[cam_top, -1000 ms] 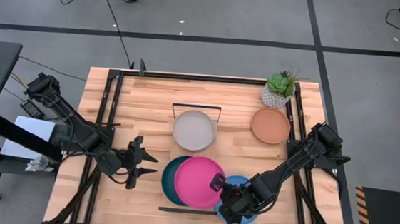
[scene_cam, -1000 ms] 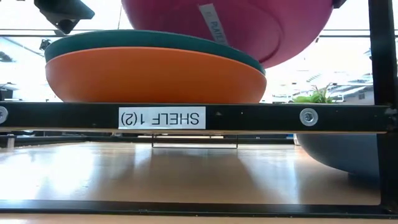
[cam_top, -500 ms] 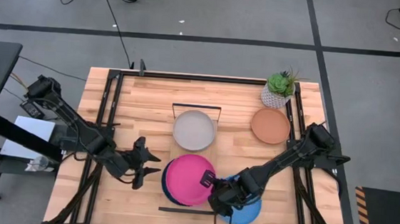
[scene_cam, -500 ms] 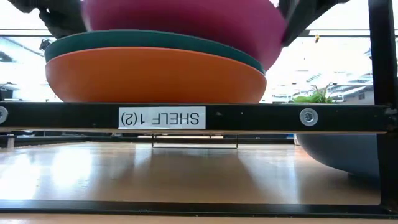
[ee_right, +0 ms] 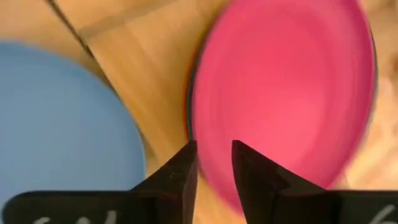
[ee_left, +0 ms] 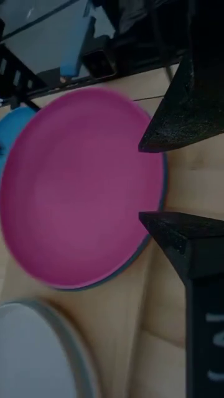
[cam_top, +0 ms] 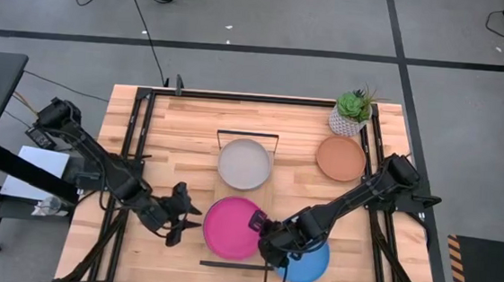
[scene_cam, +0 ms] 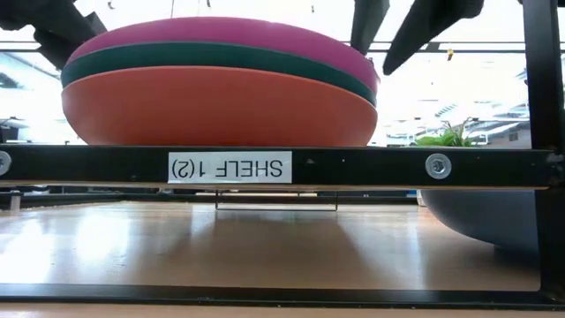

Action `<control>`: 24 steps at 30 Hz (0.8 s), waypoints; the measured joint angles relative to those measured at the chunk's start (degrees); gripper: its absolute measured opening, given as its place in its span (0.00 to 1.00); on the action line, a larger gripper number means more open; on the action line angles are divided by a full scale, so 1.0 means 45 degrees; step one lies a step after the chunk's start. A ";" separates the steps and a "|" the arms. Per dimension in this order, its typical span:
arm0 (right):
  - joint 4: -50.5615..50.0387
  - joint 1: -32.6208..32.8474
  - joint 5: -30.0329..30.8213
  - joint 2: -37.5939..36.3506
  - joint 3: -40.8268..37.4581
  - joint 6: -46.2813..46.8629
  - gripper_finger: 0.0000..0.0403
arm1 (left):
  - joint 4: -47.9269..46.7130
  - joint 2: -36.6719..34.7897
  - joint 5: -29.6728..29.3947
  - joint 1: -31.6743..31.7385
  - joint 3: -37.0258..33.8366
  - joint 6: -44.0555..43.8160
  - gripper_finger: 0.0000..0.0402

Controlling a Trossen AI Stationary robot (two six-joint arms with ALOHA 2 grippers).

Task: Place and stack plates onto a shelf
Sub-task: Stack the pink plate on top of the dark green plate on the shelf, then stack the blue plate on top of the pink plate on the shelf

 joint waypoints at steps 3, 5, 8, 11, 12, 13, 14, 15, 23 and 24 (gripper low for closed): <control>-0.0906 0.0113 0.0489 -0.0254 0.0000 0.0777 0.29 | -0.0255 0.0053 0.0013 -0.0172 0.0000 -0.0467 0.43; -0.1272 0.0104 0.0426 -0.0311 0.0000 0.1583 0.29 | -0.0570 0.0290 -0.0008 -0.0252 0.0005 -0.0757 0.43; -0.0969 -0.0001 0.0495 -0.0333 -0.0254 0.2401 0.29 | -0.0757 0.0952 -0.0018 -0.0289 0.0005 -0.1077 0.43; -0.0358 -0.0037 0.1068 -0.0340 -0.0934 0.2406 0.29 | -0.0770 0.1621 -0.0018 -0.0289 0.0005 -0.1381 0.43; -0.0100 -0.0045 0.1117 -0.0340 -0.1133 0.2370 0.29 | -0.0817 0.1831 -0.0018 -0.0290 0.0002 -0.1452 0.43; 0.0291 -0.0065 0.1122 -0.0340 -0.1344 0.2324 0.29 | -0.0823 0.2020 -0.0021 -0.0291 0.0000 -0.1477 0.43; 0.0764 -0.0099 0.1123 -0.0340 -0.1590 0.2262 0.29 | -0.0787 0.2186 -0.0030 -0.0289 0.0000 -0.1482 0.43; 0.1159 -0.0126 0.1199 -0.0340 -0.1827 0.2186 0.29 | -0.0775 0.2348 -0.0068 -0.0266 0.0000 -0.1475 0.43; 0.0531 -0.0064 0.2566 -0.0937 -0.2056 0.2333 0.29 | 0.0110 0.3171 -0.0598 0.0233 0.0000 -0.1383 0.43; 0.0254 0.0003 0.2557 -0.1146 -0.2052 0.2571 0.29 | 0.0215 0.3240 -0.0598 0.0241 0.0000 -0.1273 0.43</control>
